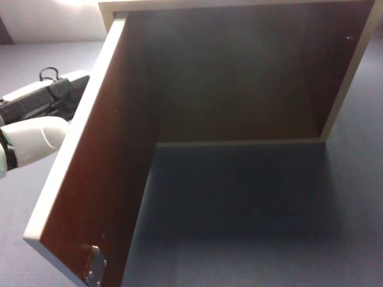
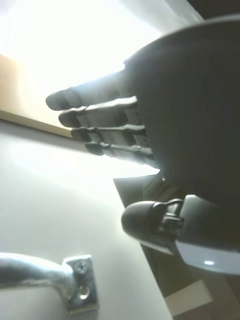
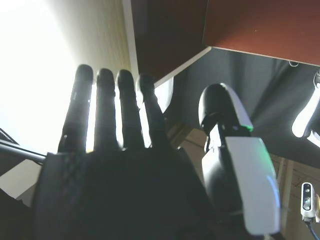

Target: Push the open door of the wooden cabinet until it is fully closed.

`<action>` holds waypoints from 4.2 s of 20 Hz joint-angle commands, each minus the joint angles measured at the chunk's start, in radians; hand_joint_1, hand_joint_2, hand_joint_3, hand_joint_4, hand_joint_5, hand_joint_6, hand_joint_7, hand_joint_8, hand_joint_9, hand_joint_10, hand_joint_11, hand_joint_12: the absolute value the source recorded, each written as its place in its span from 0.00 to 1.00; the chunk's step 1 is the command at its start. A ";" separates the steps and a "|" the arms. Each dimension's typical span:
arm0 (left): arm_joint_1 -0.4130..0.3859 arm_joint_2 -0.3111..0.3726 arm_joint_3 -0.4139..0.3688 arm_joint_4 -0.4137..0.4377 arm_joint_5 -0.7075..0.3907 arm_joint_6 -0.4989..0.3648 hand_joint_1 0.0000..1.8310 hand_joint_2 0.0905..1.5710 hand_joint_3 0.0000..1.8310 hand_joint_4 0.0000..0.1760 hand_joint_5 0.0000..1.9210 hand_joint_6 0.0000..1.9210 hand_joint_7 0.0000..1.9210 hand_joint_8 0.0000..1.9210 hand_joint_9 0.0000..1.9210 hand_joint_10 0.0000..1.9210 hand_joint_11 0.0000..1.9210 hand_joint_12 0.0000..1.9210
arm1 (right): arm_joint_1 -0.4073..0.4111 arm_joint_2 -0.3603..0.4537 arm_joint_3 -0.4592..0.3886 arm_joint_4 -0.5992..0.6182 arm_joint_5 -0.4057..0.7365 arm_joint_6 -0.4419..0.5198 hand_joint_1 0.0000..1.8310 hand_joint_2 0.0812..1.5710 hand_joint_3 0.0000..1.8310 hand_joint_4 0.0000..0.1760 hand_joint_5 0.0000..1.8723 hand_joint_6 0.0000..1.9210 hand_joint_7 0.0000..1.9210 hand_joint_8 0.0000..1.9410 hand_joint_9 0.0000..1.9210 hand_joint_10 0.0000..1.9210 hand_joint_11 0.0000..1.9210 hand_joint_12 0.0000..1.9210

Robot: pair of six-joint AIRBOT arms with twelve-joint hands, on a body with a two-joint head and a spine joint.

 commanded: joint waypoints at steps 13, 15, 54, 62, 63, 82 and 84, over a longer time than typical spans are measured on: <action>-0.090 -0.049 0.038 0.087 -0.063 -0.006 0.02 0.94 0.00 0.11 0.04 0.00 0.07 0.00 0.07 0.00 0.08 0.00 | 0.005 0.000 0.008 0.028 0.119 0.013 0.11 0.84 0.00 0.00 0.11 0.00 0.10 0.00 0.09 0.00 0.01 0.22; -0.112 -0.055 0.042 0.108 -0.053 -0.006 0.03 0.94 0.00 0.08 0.03 0.00 0.05 0.00 0.06 0.00 0.06 0.00 | 0.005 0.000 0.008 0.028 0.119 0.013 0.11 0.85 0.00 0.00 0.11 0.00 0.09 0.00 0.09 0.00 0.01 0.21; -0.405 -0.269 0.179 0.356 0.205 -0.006 0.00 0.98 0.01 0.00 0.03 0.00 0.03 0.00 0.03 0.00 0.03 0.00 | 0.006 -0.008 0.018 0.028 0.119 0.014 0.12 0.84 0.00 0.00 0.13 0.00 0.10 0.00 0.09 0.00 0.02 0.15; -0.502 -0.307 0.222 0.391 0.277 -0.006 0.04 0.97 0.00 0.00 0.06 0.00 0.05 0.00 0.04 0.00 0.03 0.00 | 0.006 -0.008 0.017 0.028 0.120 0.018 0.11 0.84 0.00 0.00 0.13 0.00 0.10 0.00 0.09 0.00 0.03 0.16; -0.514 -0.310 0.226 0.391 0.282 -0.006 0.06 0.96 0.00 0.00 0.07 0.00 0.06 0.00 0.05 0.00 0.05 0.01 | 0.006 -0.008 0.017 0.028 0.120 0.018 0.13 0.85 0.00 0.00 0.12 0.00 0.10 0.00 0.09 0.00 0.03 0.16; -0.378 -0.132 0.105 0.278 0.051 -0.006 0.08 0.92 0.00 0.03 0.10 0.01 0.12 0.01 0.13 0.01 0.00 0.35 | 0.006 -0.007 0.011 0.028 0.139 0.026 0.12 0.85 0.00 0.00 0.12 0.00 0.09 0.00 0.06 0.00 0.01 0.13; -0.332 -0.101 0.094 0.221 0.006 -0.006 0.10 0.92 0.00 0.00 0.08 0.00 0.09 0.00 0.09 0.00 0.00 0.27 | 0.006 -0.005 0.008 0.029 0.146 0.026 0.11 0.85 0.00 0.00 0.11 0.00 0.09 0.00 0.07 0.00 0.02 0.14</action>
